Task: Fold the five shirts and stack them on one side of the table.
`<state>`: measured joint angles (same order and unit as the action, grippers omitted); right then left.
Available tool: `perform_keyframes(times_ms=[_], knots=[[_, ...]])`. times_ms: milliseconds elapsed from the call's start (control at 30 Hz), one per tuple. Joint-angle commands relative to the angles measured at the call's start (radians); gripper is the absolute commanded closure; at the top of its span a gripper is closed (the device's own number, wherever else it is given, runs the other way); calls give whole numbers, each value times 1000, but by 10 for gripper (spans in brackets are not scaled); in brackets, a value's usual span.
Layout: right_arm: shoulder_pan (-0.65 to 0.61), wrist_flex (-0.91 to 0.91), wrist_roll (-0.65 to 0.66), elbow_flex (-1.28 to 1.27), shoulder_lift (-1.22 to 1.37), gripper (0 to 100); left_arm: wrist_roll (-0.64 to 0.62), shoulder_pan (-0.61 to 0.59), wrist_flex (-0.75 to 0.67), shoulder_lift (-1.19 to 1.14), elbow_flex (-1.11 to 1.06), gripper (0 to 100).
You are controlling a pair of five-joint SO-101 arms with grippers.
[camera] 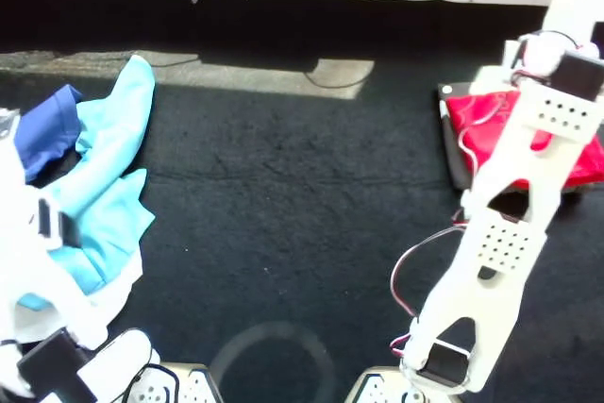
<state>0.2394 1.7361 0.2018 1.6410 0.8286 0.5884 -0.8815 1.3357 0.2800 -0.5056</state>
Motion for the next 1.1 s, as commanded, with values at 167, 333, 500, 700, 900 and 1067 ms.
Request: perform_keyframes(times_ms=[167,333,500,700,900,1067], knots=[[-119,30,-14,38,-255,817,81,-74,-316,41,-219,800],[-119,31,-15,-13,-446,817,78,-45,-324,41,-216,964],[-119,31,-15,-355,-708,817,38,-4,-321,42,-216,989],[-122,27,-14,-984,-1070,817,-124,194,-143,157,-122,992],[-117,-74,-12,-1578,-1297,817,-287,573,18,418,-5,992],[-117,-232,-12,-1931,-1442,817,-350,924,26,605,15,992]])
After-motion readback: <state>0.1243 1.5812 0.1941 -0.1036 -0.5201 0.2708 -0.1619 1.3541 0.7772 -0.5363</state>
